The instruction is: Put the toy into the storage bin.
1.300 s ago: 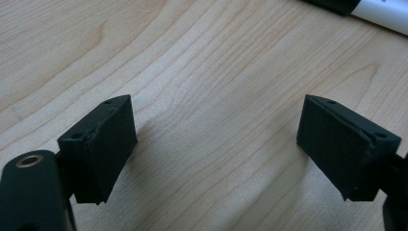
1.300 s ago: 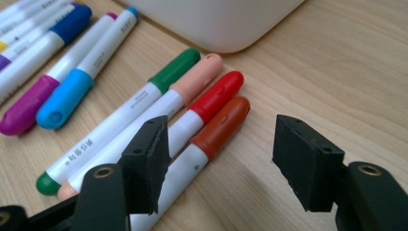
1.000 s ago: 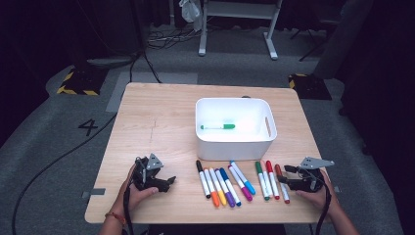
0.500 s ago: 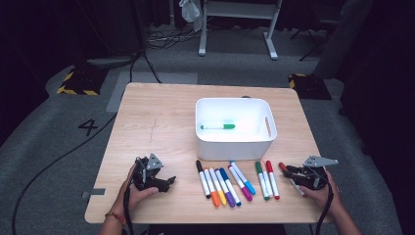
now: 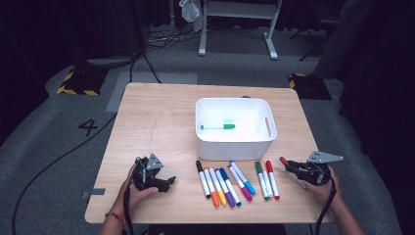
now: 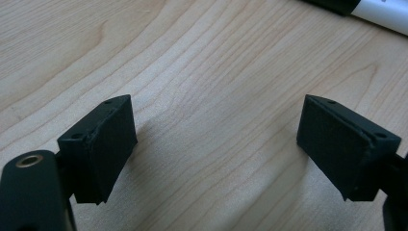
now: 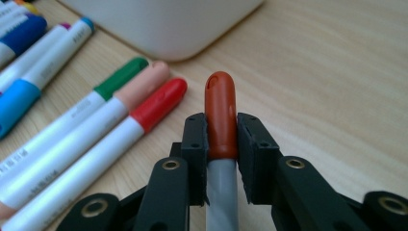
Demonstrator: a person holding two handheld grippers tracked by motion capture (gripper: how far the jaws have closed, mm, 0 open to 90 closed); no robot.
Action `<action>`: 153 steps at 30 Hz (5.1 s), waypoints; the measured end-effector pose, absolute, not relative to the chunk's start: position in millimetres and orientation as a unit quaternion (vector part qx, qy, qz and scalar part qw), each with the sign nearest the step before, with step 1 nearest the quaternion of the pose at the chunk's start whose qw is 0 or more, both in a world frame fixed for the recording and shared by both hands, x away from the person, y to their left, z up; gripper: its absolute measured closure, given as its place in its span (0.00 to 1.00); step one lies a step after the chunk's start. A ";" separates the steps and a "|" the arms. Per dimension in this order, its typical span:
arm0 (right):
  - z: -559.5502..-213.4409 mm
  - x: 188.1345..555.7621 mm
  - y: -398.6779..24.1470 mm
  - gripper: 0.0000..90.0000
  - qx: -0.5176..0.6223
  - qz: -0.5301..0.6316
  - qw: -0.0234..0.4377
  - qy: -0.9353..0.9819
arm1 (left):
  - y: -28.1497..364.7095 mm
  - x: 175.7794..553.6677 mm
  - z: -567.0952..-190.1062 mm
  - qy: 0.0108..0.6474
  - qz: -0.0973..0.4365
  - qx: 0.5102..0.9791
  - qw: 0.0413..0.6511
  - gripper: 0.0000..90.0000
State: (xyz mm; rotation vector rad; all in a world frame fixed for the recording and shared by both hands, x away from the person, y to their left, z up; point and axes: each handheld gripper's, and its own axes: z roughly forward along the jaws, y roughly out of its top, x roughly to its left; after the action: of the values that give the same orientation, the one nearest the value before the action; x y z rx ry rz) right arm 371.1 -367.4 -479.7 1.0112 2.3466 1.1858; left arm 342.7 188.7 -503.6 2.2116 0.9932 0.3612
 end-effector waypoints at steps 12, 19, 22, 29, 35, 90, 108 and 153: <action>-406.7 386.3 -351.2 0.84 0.284 0.473 0.202 0.809 | 188.8 342.7 -503.6 0.381 0.139 0.849 0.338 0.15; -363.9 398.4 -338.9 0.84 0.251 0.479 0.225 0.811 | 188.7 342.7 -503.7 0.381 0.139 0.849 0.339 0.15; -349.8 403.7 -331.8 0.84 0.239 0.478 0.235 0.812 | 188.8 342.7 -503.6 0.381 0.139 0.849 0.338 0.15; -330.9 412.8 -312.6 0.84 0.216 0.481 0.237 0.816 | 188.8 342.7 -503.6 0.381 0.139 0.849 0.339 0.15; -321.1 420.6 -288.5 0.84 0.188 0.474 0.232 0.829 | 188.8 342.7 -503.6 0.381 0.139 0.849 0.339 0.15; -358.0 462.6 -169.3 0.68 0.121 0.339 0.099 0.928 | 188.8 342.8 -503.6 0.381 0.138 0.849 0.339 0.15; -325.1 408.7 -268.5 0.49 0.220 0.459 0.210 0.835 | 188.8 342.7 -503.5 0.381 0.138 0.850 0.338 0.15; -490.6 370.4 -320.7 0.53 0.340 0.370 0.133 0.854 | 188.7 342.5 -503.3 0.381 0.140 0.850 0.336 0.15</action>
State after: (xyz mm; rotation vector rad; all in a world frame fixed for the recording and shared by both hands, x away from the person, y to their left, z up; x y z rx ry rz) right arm 370.4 -320.7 -490.6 0.9866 2.4765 1.0744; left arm 342.5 188.7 -503.3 2.2162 0.9926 0.3647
